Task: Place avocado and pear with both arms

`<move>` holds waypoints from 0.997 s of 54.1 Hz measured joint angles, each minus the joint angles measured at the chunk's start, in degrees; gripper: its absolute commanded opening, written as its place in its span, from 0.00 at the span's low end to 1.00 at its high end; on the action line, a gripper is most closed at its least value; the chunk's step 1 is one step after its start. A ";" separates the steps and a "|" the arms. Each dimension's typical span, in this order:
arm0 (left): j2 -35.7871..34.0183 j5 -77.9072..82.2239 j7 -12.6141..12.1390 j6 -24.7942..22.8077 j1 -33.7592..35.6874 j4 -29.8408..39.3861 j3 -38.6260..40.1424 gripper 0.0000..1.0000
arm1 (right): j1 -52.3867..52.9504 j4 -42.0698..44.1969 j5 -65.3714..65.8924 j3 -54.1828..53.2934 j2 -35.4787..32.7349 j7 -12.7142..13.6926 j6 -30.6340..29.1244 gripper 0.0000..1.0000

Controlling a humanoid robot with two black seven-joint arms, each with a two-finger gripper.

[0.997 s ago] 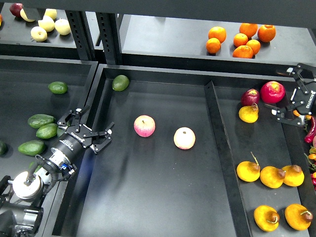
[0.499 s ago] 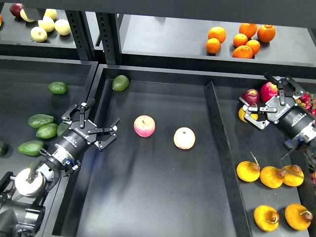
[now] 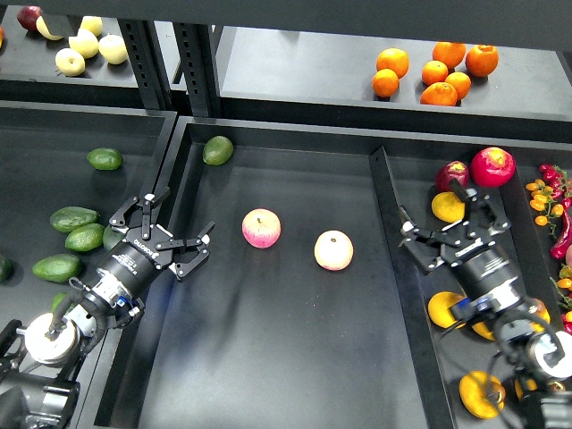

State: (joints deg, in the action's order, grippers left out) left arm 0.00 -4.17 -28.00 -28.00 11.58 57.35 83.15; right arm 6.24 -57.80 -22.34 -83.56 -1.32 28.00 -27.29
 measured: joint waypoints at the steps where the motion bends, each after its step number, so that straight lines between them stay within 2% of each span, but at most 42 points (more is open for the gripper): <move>1: 0.00 -0.62 0.00 0.00 -0.40 0.28 -0.17 0.99 | -0.60 -0.35 0.00 -0.25 0.41 0.00 0.33 1.00; 11: 0.00 -4.12 0.00 0.00 -4.67 2.57 -1.41 0.99 | -5.94 -3.72 0.08 -1.46 1.29 -0.01 3.65 1.00; 21: 0.00 -4.44 0.00 0.00 -8.57 6.89 -3.14 0.99 | -11.48 -9.80 0.50 -1.39 1.32 0.01 3.72 1.00; 31: 0.00 -4.45 0.00 0.00 -8.33 10.88 -4.60 0.99 | -11.60 -11.80 1.06 -1.24 1.32 0.00 4.13 1.00; 42: 0.00 -4.38 0.01 0.00 -4.93 13.35 -4.80 0.99 | -6.97 -11.91 2.33 -1.82 1.32 0.00 6.92 1.00; 46: 0.00 -4.27 1.26 0.00 -3.50 13.36 -4.72 0.99 | -5.17 -11.92 2.42 -1.85 1.32 0.01 8.26 1.00; 51: 0.00 -4.21 4.41 0.00 -1.54 12.95 -4.70 0.99 | -3.00 -11.91 2.51 -1.87 1.32 0.00 10.51 1.00; 54: 0.00 -4.16 5.31 0.00 -0.79 12.63 -4.70 0.99 | -2.19 -11.88 2.51 -1.87 1.32 0.01 11.30 1.00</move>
State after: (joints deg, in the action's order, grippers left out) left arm 0.00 -8.32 -22.69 -28.00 10.78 69.97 78.45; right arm 4.06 -69.68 -19.83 -85.43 0.00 28.00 -15.99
